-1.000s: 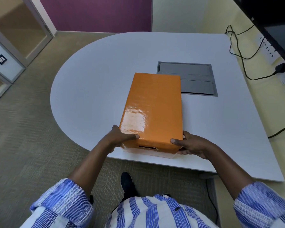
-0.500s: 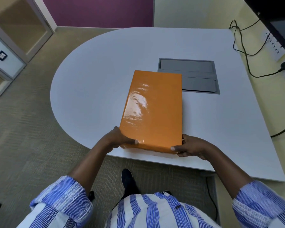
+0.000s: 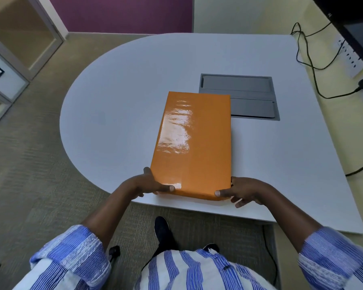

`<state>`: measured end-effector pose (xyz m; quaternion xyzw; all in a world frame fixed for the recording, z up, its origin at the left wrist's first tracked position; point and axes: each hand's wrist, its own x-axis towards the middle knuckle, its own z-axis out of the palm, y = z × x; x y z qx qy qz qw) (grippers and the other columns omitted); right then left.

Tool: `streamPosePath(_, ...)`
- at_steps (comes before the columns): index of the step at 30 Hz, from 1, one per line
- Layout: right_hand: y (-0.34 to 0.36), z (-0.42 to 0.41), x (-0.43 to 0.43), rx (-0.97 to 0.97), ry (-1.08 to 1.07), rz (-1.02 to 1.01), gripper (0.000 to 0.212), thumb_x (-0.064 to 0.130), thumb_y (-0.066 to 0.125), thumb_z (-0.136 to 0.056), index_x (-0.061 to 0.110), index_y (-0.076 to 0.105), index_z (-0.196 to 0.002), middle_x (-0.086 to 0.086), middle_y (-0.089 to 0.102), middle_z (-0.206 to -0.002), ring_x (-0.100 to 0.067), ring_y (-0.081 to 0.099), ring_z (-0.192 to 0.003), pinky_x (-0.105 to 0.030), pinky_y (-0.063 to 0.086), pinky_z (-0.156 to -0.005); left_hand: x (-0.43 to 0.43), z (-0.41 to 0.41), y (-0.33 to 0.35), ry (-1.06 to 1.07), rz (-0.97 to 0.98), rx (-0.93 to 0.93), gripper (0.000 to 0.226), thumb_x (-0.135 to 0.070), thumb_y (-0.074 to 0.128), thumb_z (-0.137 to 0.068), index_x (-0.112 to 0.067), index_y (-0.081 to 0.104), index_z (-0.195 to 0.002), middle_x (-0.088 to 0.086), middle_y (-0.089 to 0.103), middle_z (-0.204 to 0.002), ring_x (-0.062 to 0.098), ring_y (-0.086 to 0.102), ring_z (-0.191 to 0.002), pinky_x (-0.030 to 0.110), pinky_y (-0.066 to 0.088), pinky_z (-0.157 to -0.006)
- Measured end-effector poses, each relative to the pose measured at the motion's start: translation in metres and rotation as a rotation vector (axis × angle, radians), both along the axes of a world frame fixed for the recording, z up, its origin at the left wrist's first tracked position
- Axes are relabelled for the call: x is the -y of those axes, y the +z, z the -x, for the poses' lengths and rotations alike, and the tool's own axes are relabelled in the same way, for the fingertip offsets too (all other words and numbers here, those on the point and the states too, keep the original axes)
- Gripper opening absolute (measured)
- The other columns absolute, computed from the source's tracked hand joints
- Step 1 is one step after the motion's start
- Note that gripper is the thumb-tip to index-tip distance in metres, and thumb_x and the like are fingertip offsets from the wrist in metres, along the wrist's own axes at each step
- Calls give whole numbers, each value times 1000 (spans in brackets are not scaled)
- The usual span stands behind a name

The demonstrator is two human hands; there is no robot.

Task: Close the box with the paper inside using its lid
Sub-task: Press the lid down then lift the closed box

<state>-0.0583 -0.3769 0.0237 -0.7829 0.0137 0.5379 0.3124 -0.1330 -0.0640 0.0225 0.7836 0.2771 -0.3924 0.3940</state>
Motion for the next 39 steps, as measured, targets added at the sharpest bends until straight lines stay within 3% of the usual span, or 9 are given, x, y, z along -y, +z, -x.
streamPosePath(4,4,-18,-5,106,-49,24,106,61,74,-74,19,18,-154,-9,43,-149,-30,50,-126,-44,50,-98,-6,-13,2,14,11,14,121,-63,80,-68,-12,12,-154,13,33,-156,37,41,-138,49,42,-109)
streamPosePath(7,5,-45,-23,430,-115,23,111,66,71,-74,15,13,-154,-12,38,-154,-34,47,-133,-49,47,-103,-2,-43,4,52,-91,235,115,-64,74,-75,-12,11,-155,17,33,-157,40,42,-139,51,45,-107)
streamPosePath(10,3,-82,-48,719,-19,143,113,69,63,-79,14,3,-157,-14,14,-164,-36,25,-147,-54,33,-114,-1,-91,2,-101,-319,500,113,-70,60,-83,-11,0,-160,18,13,-167,40,21,-151,58,32,-117)
streamPosePath(14,-7,-129,-75,841,20,246,107,74,47,-85,16,-5,-158,-12,-8,-167,-36,5,-153,-56,18,-120,-11,-162,-8,-329,-468,647,103,-72,42,-90,-11,-3,-161,15,-5,-169,36,0,-156,52,17,-122)
streamPosePath(20,-20,-173,-98,917,-3,306,104,80,33,-84,18,-6,-158,-10,-14,-166,-34,2,-153,-58,16,-120,-27,-234,-31,-458,-543,716,100,-75,28,-91,-10,-2,-161,14,-9,-169,33,-7,-156,48,6,-123)
streamPosePath(25,-36,-176,-102,944,-6,347,101,83,23,-84,23,-12,-157,-6,-21,-165,-35,-3,-153,-58,12,-120,-32,-236,-52,-449,-512,796,98,-79,15,-89,-16,-8,-161,10,-16,-168,30,-8,-156,45,1,-123)
streamPosePath(33,-35,-177,-102,893,-53,300,99,77,35,-86,27,-13,-156,1,-23,-165,-34,4,-153,-57,21,-118,-35,-237,-56,-405,-381,804,97,-77,24,-90,-21,-13,-160,3,-26,-166,32,4,-156,51,17,-124)
streamPosePath(36,-20,-171,-92,830,-199,100,100,69,49,-87,27,-10,-157,4,-12,-167,-27,17,-152,-50,28,-116,-40,-231,-50,-344,-261,805,94,-73,32,-93,-24,-13,-160,-1,-24,-167,31,19,-154,51,30,-118)
streamPosePath(39,-13,-150,-80,745,-441,13,96,66,54,-87,29,1,-158,-2,20,-165,-28,35,-144,-46,36,-110,-47,-207,-49,-133,-46,776,97,-76,35,-88,-31,-13,-159,-2,-10,-170,28,17,-154,54,29,-117)
